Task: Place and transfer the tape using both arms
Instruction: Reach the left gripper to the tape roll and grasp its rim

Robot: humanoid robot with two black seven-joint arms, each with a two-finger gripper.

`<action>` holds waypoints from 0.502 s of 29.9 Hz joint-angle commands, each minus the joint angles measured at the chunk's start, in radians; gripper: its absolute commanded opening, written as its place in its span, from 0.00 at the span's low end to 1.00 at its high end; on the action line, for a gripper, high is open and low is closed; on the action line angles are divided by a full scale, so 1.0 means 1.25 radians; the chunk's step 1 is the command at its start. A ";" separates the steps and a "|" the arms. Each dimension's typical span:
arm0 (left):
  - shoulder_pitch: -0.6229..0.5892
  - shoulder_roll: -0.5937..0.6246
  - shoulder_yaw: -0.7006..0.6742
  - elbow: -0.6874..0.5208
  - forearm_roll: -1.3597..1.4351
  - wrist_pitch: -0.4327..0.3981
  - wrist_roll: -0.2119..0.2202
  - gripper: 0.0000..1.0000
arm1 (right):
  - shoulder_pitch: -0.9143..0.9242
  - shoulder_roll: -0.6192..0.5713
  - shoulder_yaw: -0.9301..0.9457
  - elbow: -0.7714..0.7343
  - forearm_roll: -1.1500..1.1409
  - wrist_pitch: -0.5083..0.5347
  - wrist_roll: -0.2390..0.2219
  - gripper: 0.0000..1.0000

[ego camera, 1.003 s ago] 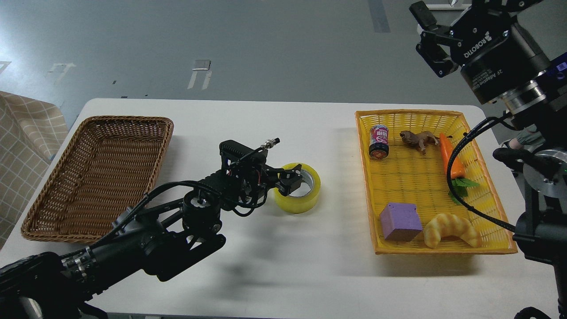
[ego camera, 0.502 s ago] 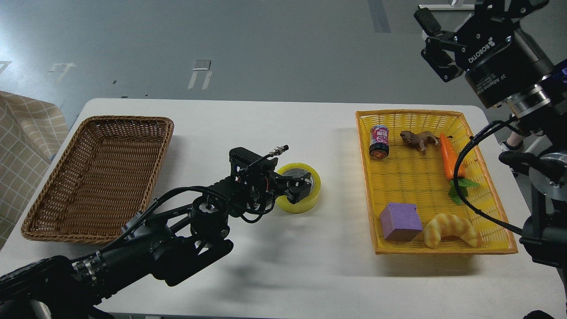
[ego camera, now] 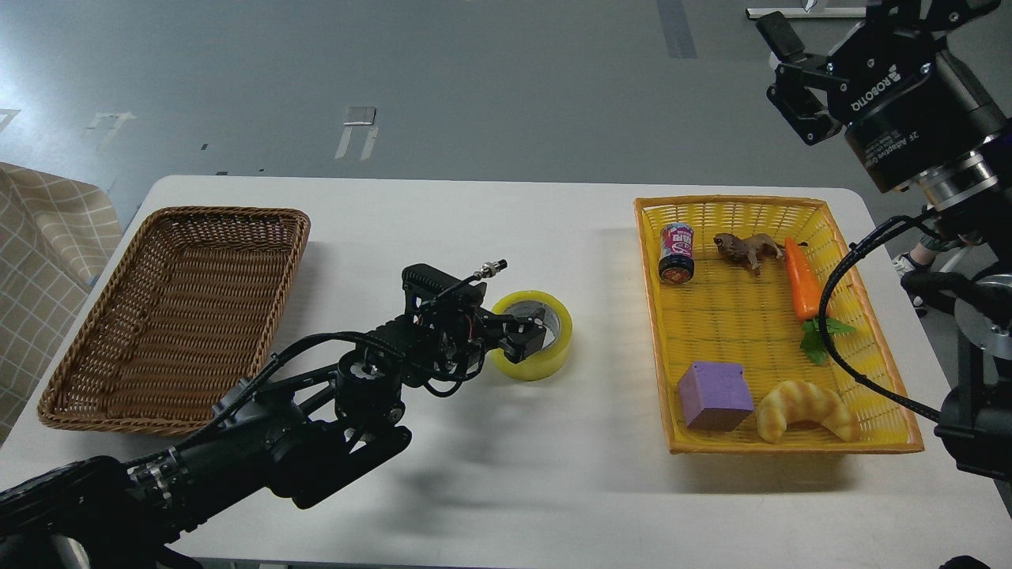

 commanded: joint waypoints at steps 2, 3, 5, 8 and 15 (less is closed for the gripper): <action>-0.001 -0.002 0.000 0.013 0.000 0.000 -0.002 0.97 | -0.004 0.000 0.002 -0.001 0.000 0.000 0.000 1.00; -0.002 -0.002 0.000 0.016 0.000 0.000 -0.002 0.97 | -0.004 0.000 0.003 0.000 0.000 0.000 0.000 1.00; -0.003 -0.001 0.000 0.023 0.000 0.000 -0.002 0.97 | -0.004 0.000 0.006 -0.001 0.000 0.000 0.000 1.00; -0.006 -0.001 0.000 0.021 0.000 0.000 -0.002 0.97 | -0.005 0.000 0.008 -0.001 0.000 0.000 0.000 1.00; -0.007 -0.012 0.000 0.023 0.000 0.000 -0.001 0.97 | -0.005 0.000 0.015 -0.001 0.000 -0.004 0.000 1.00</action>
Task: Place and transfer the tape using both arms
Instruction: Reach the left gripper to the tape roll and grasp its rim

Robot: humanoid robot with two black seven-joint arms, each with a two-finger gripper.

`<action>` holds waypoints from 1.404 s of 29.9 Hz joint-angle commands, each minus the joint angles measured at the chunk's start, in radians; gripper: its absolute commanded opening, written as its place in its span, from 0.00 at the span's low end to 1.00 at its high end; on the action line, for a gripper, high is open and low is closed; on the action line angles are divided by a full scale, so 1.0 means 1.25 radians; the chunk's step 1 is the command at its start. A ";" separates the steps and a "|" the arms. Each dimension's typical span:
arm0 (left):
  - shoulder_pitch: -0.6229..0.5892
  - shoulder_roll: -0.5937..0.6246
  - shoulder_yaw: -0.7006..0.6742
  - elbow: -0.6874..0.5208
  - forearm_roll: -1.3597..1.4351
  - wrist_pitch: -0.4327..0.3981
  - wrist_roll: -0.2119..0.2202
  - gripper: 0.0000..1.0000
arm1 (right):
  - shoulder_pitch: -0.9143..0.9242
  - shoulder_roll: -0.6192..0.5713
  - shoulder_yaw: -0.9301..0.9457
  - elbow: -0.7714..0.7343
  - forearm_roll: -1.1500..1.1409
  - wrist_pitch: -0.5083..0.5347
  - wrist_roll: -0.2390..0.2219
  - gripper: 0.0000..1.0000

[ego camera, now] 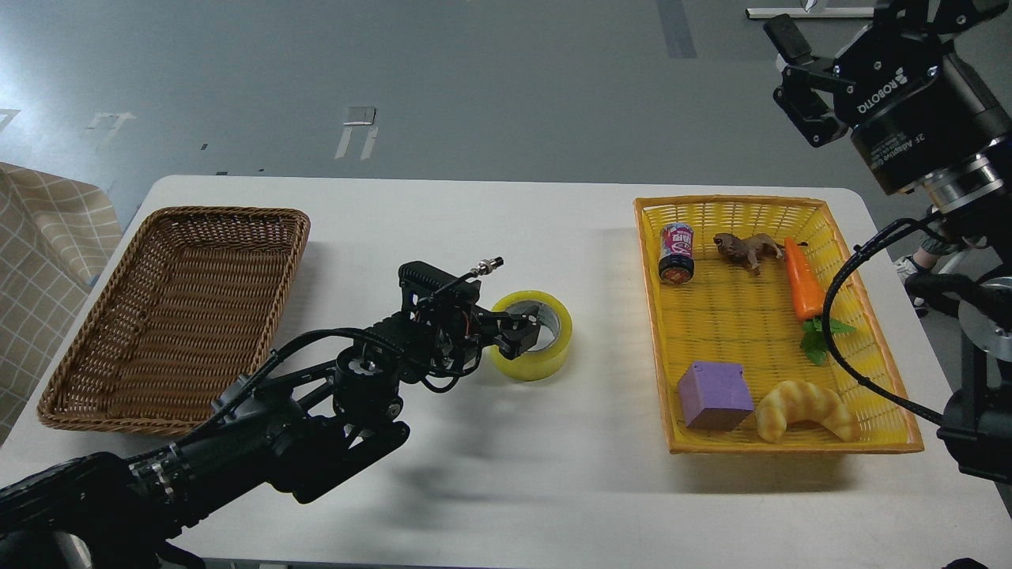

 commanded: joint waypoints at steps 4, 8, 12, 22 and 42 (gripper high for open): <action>0.006 -0.008 0.001 0.001 0.000 0.000 0.001 0.97 | -0.006 0.000 0.004 -0.001 0.000 0.000 -0.001 1.00; 0.006 -0.003 0.001 0.017 0.000 0.000 0.001 0.96 | -0.009 0.000 0.005 0.001 0.001 0.000 -0.001 1.00; 0.008 -0.001 0.001 0.024 0.000 0.000 0.001 0.96 | -0.013 0.000 0.005 0.001 0.001 0.000 -0.001 1.00; 0.003 -0.009 0.000 0.030 0.000 0.000 0.001 0.81 | -0.023 0.000 0.006 0.001 0.000 -0.003 -0.001 1.00; 0.011 -0.004 0.001 0.046 0.000 -0.001 0.003 0.42 | -0.063 0.000 0.005 -0.001 -0.001 -0.004 -0.004 1.00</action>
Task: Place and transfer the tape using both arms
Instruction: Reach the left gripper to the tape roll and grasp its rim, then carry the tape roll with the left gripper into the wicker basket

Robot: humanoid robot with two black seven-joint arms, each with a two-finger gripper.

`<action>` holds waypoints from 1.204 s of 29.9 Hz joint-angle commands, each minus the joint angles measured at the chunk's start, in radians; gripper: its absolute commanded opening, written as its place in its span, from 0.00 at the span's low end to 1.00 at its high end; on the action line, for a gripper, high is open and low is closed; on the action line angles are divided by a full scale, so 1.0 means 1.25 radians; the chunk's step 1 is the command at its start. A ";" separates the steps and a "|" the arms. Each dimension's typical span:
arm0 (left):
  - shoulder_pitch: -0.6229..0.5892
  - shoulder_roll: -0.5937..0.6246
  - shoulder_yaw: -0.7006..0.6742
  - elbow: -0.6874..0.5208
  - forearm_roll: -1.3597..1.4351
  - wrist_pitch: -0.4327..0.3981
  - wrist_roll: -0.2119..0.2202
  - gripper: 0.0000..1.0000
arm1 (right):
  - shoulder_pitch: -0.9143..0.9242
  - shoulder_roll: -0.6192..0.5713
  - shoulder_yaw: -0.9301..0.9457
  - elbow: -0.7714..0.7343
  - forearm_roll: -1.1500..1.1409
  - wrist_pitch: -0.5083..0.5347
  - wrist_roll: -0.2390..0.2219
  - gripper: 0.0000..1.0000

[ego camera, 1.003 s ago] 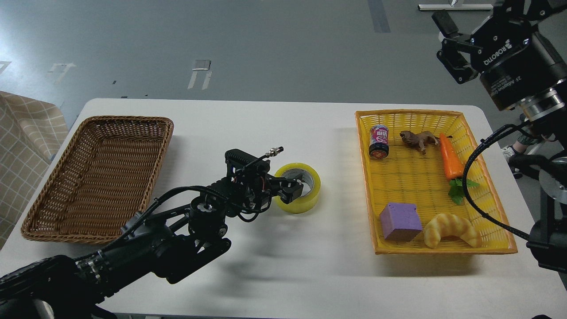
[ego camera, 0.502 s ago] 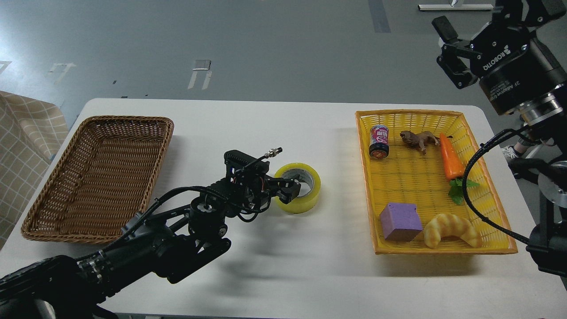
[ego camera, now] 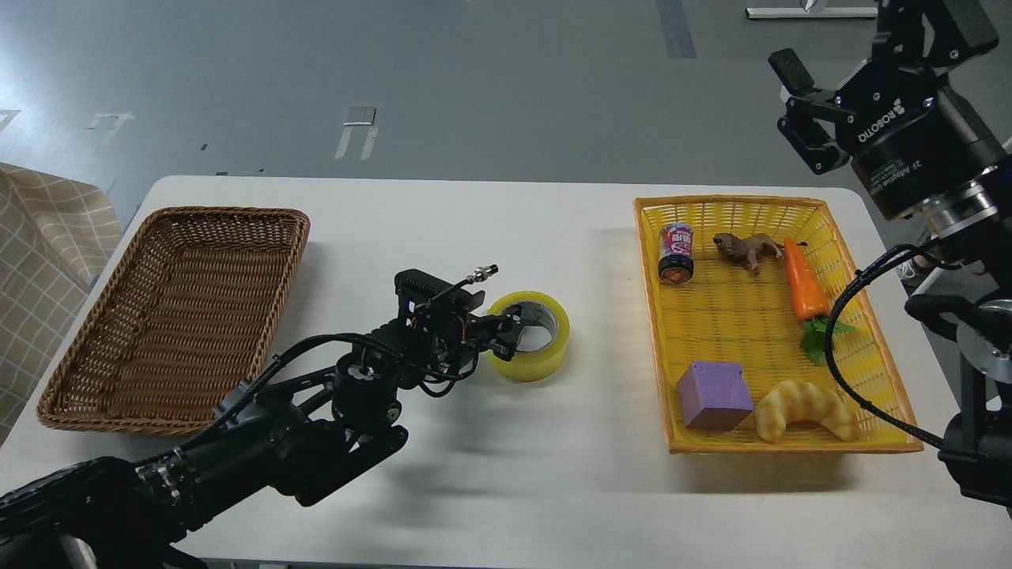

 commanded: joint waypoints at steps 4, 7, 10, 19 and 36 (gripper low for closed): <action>0.000 -0.001 0.000 0.000 -0.005 0.000 0.004 0.32 | -0.015 0.000 0.000 -0.001 -0.002 -0.013 -0.002 1.00; -0.001 0.001 0.000 -0.001 -0.015 -0.002 0.008 0.30 | -0.015 0.000 0.000 -0.001 -0.002 -0.032 -0.008 1.00; -0.003 0.001 0.000 -0.005 -0.015 -0.003 0.005 0.29 | -0.016 0.000 -0.001 -0.001 -0.002 -0.037 -0.021 1.00; -0.006 -0.007 0.005 -0.016 -0.019 -0.006 -0.002 0.06 | -0.017 0.000 -0.001 -0.003 -0.002 -0.060 -0.029 1.00; -0.069 0.019 0.010 -0.051 -0.134 -0.009 -0.008 0.00 | -0.012 0.007 -0.004 -0.006 0.000 -0.094 -0.051 1.00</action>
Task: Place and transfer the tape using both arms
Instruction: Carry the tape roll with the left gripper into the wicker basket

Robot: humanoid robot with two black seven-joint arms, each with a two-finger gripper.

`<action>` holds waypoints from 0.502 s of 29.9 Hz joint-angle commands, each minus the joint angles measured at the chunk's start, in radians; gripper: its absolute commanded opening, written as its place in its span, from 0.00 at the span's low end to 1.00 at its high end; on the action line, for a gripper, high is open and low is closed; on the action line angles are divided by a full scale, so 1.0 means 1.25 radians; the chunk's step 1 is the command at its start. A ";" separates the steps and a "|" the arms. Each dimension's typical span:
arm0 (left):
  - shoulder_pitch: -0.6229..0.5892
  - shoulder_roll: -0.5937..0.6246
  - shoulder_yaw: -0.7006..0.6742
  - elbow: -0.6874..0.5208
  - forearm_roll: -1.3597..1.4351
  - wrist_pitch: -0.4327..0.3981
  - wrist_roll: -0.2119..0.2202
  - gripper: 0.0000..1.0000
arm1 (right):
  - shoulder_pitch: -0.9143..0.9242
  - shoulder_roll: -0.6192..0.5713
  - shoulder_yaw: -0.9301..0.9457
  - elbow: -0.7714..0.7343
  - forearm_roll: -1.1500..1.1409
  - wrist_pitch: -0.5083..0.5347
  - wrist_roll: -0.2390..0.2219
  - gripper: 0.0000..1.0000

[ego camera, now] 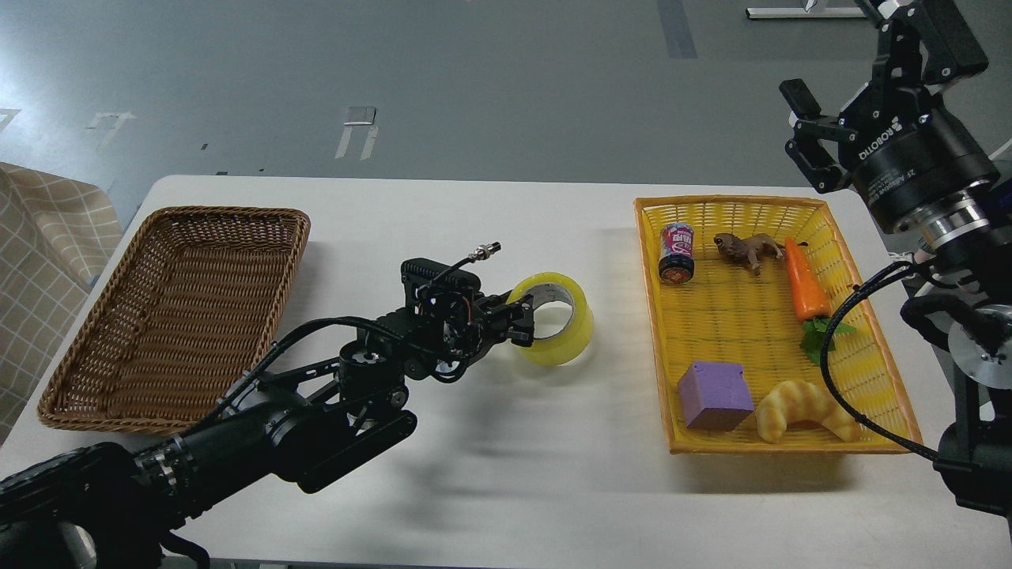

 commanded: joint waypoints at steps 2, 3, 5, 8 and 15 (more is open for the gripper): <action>-0.043 0.033 0.001 -0.005 0.001 -0.002 -0.005 0.00 | 0.006 0.000 0.000 0.000 0.000 0.000 0.000 1.00; -0.057 0.058 0.011 -0.012 0.000 -0.004 -0.008 0.00 | 0.010 0.000 0.001 0.001 0.000 0.000 -0.001 1.00; -0.076 0.076 0.028 -0.015 0.000 -0.013 -0.011 0.00 | 0.013 0.000 0.002 0.001 0.000 -0.001 -0.001 1.00; -0.120 0.103 0.051 -0.027 0.000 -0.026 -0.021 0.00 | 0.017 0.001 0.002 0.002 0.001 -0.001 -0.001 1.00; -0.186 0.228 0.088 -0.081 0.003 -0.041 -0.044 0.00 | 0.018 0.001 -0.003 0.002 0.001 0.000 -0.001 1.00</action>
